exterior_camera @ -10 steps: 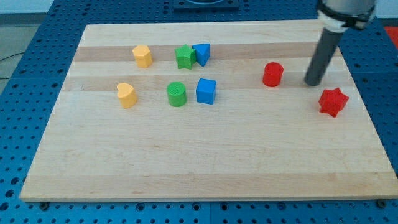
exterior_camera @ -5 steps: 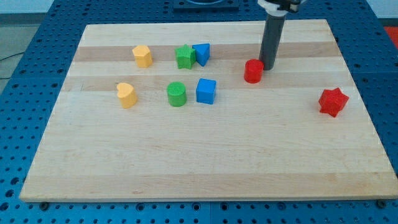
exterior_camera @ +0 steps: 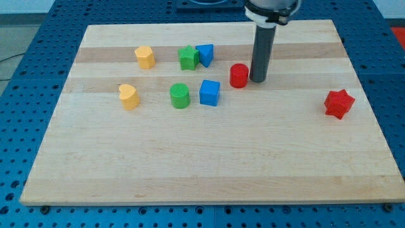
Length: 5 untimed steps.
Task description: Move the red circle top right to the blue cube
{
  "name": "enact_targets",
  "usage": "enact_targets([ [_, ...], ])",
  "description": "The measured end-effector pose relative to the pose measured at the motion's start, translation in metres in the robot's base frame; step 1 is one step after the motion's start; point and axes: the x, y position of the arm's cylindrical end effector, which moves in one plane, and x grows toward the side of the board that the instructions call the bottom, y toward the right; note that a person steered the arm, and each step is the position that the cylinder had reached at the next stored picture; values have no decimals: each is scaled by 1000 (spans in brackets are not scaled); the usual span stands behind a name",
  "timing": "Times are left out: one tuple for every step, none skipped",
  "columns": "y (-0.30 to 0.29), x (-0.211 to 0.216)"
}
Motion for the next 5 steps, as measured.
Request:
enact_targets([
  [-4,15],
  [-13,21],
  [-15,8],
  [-24,2],
  [-21,0],
])
